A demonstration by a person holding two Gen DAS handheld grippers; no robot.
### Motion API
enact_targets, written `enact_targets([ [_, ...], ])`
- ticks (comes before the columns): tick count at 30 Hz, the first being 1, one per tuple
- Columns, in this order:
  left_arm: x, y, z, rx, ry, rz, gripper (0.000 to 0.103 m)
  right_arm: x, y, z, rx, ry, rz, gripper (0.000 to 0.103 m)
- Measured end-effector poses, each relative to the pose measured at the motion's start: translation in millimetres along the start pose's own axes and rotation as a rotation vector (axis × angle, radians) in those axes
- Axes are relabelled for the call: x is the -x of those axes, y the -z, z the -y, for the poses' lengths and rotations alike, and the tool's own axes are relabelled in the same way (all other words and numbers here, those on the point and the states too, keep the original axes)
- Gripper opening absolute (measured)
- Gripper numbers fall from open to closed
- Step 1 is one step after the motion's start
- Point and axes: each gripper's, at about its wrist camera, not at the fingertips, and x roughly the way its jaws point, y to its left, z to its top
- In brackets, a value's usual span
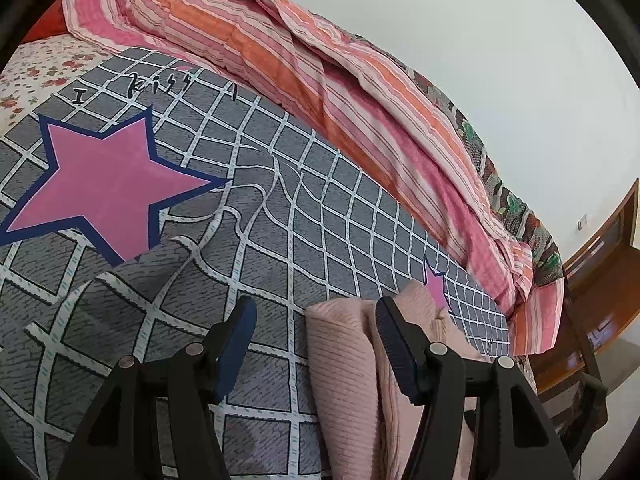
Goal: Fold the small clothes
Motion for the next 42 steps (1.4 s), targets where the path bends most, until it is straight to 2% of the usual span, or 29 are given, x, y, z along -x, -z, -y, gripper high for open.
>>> enact_targets([
  [6, -5.8, 12.2, 8.1, -0.032, -0.003, -0.012, 0.06, 17.9, 24.8, -8.1, 0.052, 0.026, 0.036, 0.034],
  [11, -3.1, 28.4, 15.0, -0.069, 0.026, -0.03, 0.06, 34.4, 48.4, -12.8, 0.078, 0.019, 0.063, 0.033],
  [18, 30.1, 68.3, 13.2, -0.09, 0.11, -0.042, 0.06, 46.8, 97.3, -23.0, 0.105, -0.009, 0.054, 0.034],
  [20, 41.0, 79.9, 8.4, -0.074, 0.157, -0.065, 0.061, 53.0, 111.1, -26.4, 0.133, -0.001, 0.072, 0.034],
  [22, 48.9, 91.5, 6.5, -0.065, 0.19, -0.094, 0.061, 59.8, 120.1, -26.9, 0.147, -0.033, 0.069, 0.034],
  [24, 56.8, 105.2, 8.9, -0.076, 0.179, -0.113, 0.061, 66.8, 128.9, -24.6, 0.139, -0.087, 0.068, 0.034],
  [26, 63.0, 116.8, 13.2, -0.089, 0.169, -0.127, 0.061, 74.6, 136.3, -20.0, 0.126, -0.104, 0.09, 0.034],
  [29, 69.5, 136.0, 16.9, -0.089, 0.155, -0.154, 0.063, 84.7, 142.9, -7.1, 0.095, -0.108, 0.118, 0.034],
  [32, 68.7, 152.6, 13.7, -0.036, 0.165, -0.18, 0.063, 93.2, 147.5, 11.2, 0.049, -0.105, 0.14, 0.034],
  [35, 65.2, 158.5, 15.8, -0.002, 0.171, -0.164, 0.063, 97.6, 150.1, 34.2, -0.006, -0.1, 0.151, 0.034],
  [39, 58.3, 150.8, 29.8, 0.038, 0.205, -0.103, 0.061, 102.1, 156.6, 72.1, -0.106, -0.084, 0.158, 0.034],
  [42, 43.5, 147.8, 40.4, 0.061, 0.199, -0.094, 0.061, 104.1, 163.5, 104.9, -0.19, -0.095, 0.159, 0.034],
])
